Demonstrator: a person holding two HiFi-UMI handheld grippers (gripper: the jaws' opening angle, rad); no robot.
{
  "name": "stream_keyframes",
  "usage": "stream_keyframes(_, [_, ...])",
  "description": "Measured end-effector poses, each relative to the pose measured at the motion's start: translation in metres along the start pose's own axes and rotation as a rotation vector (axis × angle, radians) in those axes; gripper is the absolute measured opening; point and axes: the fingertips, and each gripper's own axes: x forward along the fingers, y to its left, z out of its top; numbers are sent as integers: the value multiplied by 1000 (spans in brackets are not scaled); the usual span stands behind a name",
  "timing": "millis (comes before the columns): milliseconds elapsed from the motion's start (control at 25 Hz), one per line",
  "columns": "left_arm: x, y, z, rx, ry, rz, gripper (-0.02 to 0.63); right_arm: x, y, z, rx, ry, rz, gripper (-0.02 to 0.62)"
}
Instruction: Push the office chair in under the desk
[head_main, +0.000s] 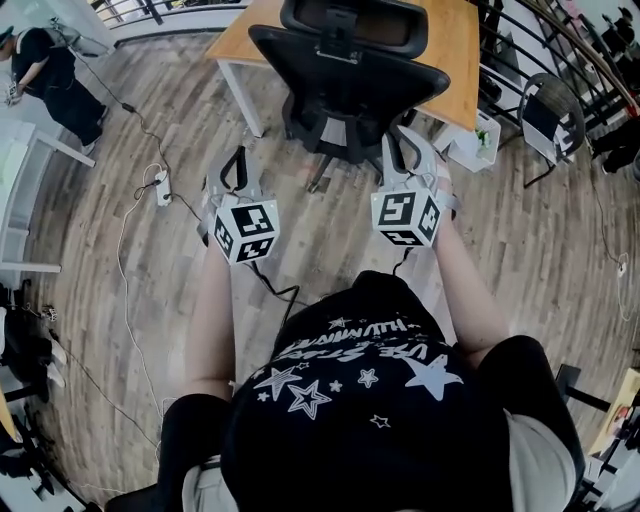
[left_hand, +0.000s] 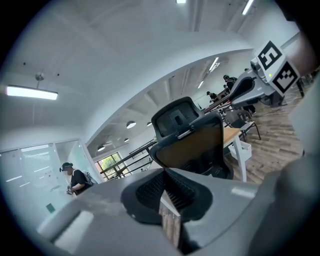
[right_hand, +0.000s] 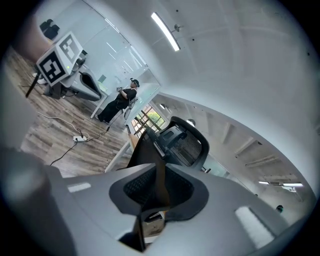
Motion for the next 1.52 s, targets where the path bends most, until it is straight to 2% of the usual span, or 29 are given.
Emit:
stream_keyframes(200, [-14, -16, -7, -41, 32, -2, 2, -6, -3, 5, 3, -38, 8, 5])
stream_keyframes(440, [-25, -50, 0, -92, 56, 8, 2, -21, -7, -8, 21, -57, 90, 3])
stream_keyframes(760, [-50, -88, 23, -115, 55, 39, 2, -54, -34, -23, 81, -152, 91, 2])
stream_keyframes(1000, [-72, -101, 38, -149, 53, 83, 2, -63, -39, -42, 121, -153, 128, 2])
stream_keyframes(1280, [-85, -124, 40, -179, 96, 88, 2, -71, -35, -61, 129, -142, 213, 2])
stream_keyframes(1520, [-105, -150, 41, -207, 125, 102, 2, -90, -38, -85, 124, -133, 238, 2])
